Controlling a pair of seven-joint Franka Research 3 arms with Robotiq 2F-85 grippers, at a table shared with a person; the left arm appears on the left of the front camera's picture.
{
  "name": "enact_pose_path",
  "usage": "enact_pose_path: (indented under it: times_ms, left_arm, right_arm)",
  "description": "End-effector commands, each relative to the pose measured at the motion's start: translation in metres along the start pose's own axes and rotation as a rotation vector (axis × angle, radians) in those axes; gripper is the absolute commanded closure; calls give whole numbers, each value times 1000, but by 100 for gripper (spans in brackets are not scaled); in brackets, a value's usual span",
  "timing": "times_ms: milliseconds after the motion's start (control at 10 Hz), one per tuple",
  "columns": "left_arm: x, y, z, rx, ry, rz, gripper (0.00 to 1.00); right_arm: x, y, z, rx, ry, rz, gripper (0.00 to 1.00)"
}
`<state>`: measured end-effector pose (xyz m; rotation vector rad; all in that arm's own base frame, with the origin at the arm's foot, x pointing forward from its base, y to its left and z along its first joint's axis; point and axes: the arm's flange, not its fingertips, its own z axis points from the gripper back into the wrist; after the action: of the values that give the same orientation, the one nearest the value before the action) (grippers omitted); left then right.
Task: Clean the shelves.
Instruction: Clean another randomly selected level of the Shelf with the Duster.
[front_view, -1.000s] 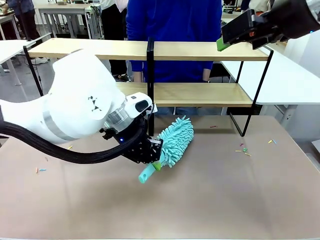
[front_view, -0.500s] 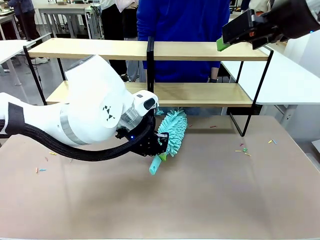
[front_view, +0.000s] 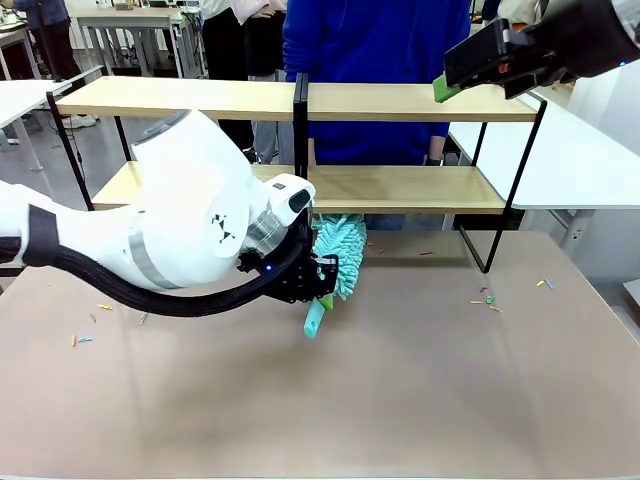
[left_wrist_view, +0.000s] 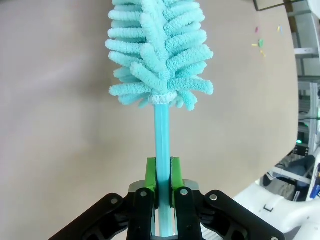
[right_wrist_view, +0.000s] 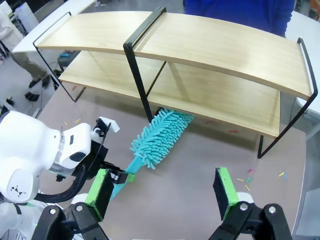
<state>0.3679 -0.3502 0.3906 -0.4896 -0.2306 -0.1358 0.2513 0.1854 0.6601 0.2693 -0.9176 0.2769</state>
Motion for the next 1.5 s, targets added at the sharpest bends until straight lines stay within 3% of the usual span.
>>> enact_pose_path:
  times_ms: [0, 400, 800, 900, 1200, 1400]
  left_arm:
    - [27, -13, -22, 28, -2, 15, 87]
    - [52, -17, -45, 39, -104, 73, 87]
    - [70, -23, -70, 61, -53, 50, 87]
    - [72, -25, -73, 43, -26, 19, 87]
    - [80, -24, -89, 6, 176, -93, 87]
    - [79, -24, -85, -89, 200, -142, 87]
  right_arm:
    - [1, -1, 0, 0, -2, -3, 0]
    - [1, -1, 0, 0, -2, -3, 0]
    - [1, -1, 0, 0, -2, -3, 0]
    - [1, -1, 0, 0, -2, -3, 0]
    - [1, -1, 0, 0, -2, -3, 0]
    - [1, -1, 0, 0, -2, -3, 0]
